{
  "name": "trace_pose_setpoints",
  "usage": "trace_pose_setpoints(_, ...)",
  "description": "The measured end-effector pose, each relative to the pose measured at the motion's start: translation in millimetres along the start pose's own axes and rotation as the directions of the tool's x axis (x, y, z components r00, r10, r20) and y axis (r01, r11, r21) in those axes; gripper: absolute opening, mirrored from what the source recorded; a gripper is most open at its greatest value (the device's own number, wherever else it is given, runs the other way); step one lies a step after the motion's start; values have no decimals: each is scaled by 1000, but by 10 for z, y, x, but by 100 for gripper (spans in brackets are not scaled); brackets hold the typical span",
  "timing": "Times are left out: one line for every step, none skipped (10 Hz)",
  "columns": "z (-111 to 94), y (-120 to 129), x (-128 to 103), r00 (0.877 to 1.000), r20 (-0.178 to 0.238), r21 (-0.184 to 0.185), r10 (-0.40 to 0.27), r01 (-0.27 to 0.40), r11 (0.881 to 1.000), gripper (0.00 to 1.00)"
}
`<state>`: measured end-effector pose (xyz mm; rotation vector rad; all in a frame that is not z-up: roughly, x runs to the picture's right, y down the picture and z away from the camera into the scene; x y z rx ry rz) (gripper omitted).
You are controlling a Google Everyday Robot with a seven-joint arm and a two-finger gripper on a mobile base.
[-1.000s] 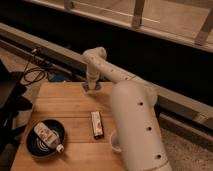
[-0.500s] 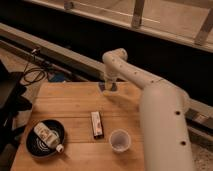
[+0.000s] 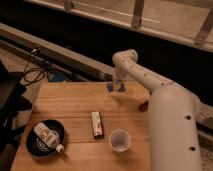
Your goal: Wipe the white sponge on the table
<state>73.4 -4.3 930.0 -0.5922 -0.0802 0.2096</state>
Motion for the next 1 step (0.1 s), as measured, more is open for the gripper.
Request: trace_pose_setpoints(21, 22, -82, 1000, -9, -3, -9, 9, 1000, 47)
